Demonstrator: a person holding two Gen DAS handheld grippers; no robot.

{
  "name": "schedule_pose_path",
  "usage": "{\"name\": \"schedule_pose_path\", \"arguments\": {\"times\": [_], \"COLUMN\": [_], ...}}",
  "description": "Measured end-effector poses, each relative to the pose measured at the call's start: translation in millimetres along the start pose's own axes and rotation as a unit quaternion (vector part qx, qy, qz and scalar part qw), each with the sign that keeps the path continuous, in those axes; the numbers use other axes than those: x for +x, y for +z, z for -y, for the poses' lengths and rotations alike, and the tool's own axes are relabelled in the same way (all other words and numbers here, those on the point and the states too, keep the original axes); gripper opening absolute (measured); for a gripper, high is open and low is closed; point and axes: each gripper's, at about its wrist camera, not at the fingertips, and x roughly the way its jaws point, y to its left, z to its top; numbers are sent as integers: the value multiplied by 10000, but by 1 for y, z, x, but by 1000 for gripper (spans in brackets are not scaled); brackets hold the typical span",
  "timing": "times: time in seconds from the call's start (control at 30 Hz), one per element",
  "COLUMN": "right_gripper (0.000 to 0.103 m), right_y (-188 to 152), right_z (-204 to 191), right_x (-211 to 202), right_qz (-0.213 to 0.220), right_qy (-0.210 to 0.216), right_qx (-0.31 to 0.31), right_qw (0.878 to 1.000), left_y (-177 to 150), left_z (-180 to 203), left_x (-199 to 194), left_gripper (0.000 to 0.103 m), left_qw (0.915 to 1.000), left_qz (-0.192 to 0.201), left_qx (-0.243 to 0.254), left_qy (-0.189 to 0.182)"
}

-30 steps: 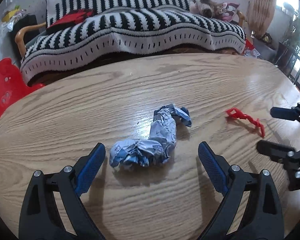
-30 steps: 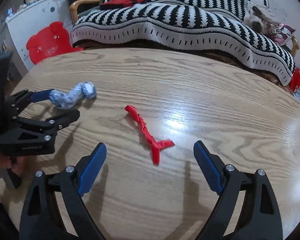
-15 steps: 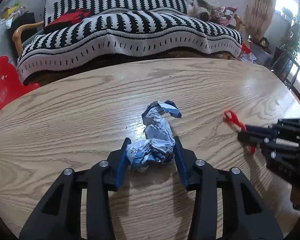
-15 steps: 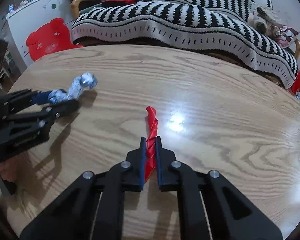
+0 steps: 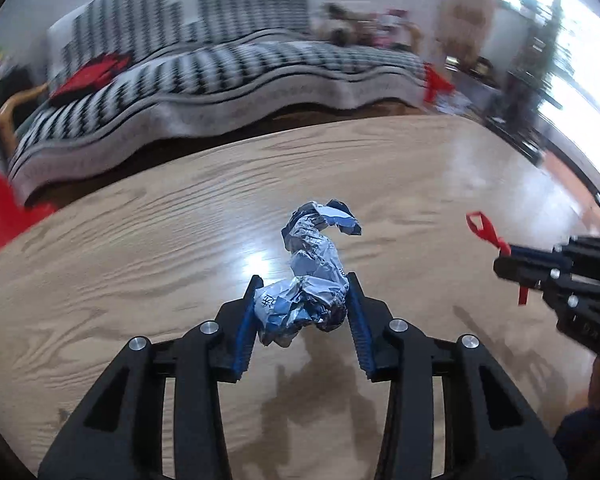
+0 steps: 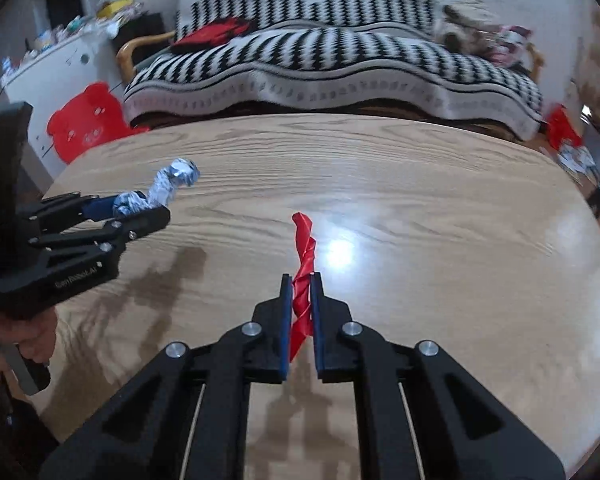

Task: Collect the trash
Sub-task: 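Carry the foil wrapper and red piece over the black bin with both tools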

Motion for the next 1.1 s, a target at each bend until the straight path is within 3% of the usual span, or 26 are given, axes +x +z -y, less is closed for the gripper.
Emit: {"name": "schedule_pose_path", "arguments": {"times": [0.27, 0.5, 0.7, 0.9, 1.1], "right_gripper": [10, 10, 10, 10, 10], "right_y": [-66, -150, -221, -263, -283], "right_z": [107, 214, 283, 327, 351], "right_x": [-96, -165, -203, -206, -193], "right_qz": [346, 516, 572, 328, 65], "right_qy": [-715, -1276, -1585, -1623, -1548], "right_qx": [970, 2121, 2881, 3349, 3595], "right_qw": [9921, 9675, 9427, 9276, 9202], "left_y": [19, -2, -25, -51, -79], "left_z": [145, 283, 368, 422, 456], "left_x": [-17, -25, -23, -13, 8], "left_gripper": [40, 40, 40, 40, 40], "left_qw": [9909, 9691, 9545, 9404, 9257], "left_qz": [176, 223, 79, -108, -334], "left_qx": [961, 1946, 2210, 2458, 2871], "left_qy": [-925, -1497, -2000, -2348, -2438]}}
